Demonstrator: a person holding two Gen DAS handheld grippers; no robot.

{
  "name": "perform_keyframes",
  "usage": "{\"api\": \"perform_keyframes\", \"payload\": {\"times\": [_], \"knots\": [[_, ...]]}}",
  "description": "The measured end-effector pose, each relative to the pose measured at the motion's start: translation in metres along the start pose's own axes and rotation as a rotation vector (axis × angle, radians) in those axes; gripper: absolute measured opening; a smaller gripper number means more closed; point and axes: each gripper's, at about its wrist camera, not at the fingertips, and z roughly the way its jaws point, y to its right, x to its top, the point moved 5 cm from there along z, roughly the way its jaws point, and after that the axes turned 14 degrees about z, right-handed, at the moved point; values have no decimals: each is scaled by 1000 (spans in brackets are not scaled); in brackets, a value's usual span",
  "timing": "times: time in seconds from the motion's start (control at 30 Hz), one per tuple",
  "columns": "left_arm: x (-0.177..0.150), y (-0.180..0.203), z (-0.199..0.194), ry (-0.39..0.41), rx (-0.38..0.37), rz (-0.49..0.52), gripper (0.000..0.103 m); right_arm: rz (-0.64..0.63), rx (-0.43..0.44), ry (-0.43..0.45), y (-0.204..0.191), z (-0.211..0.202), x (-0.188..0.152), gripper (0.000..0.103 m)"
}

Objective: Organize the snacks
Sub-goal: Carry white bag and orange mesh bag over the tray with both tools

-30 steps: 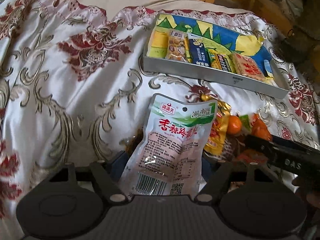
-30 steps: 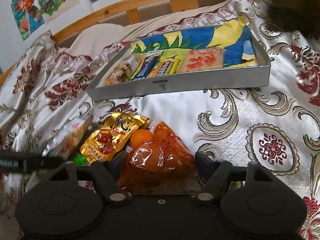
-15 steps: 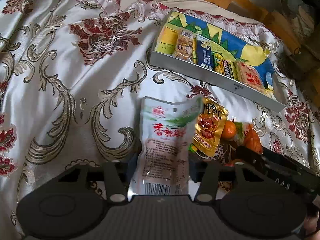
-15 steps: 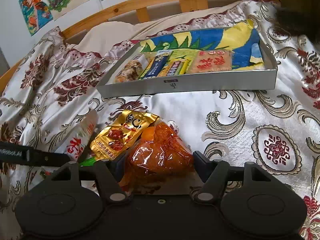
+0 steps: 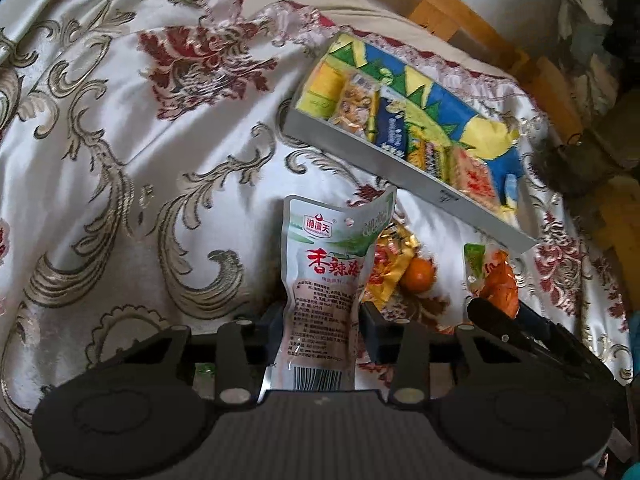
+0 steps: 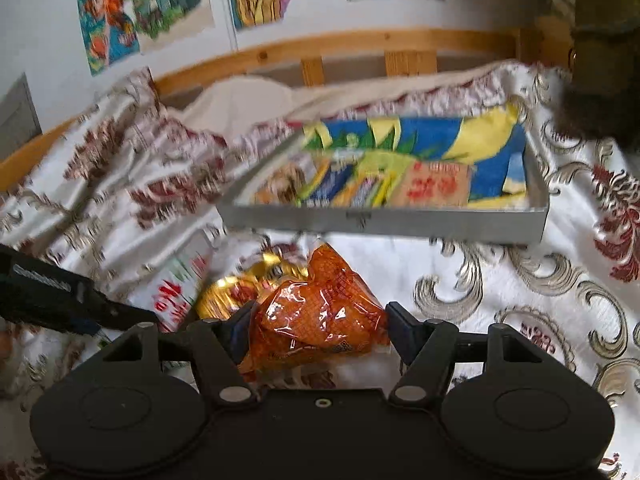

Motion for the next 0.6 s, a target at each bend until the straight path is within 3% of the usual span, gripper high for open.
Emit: {"api": "perform_keyframes", "payload": {"times": [0.3,0.6], "knots": [[8,16,-14,106,-77,29,44,-29,38,39,-11,-9,3,69],[57,51,-30,314,-149,44,44,-91,84,213,-22,-20,48,69]]}}
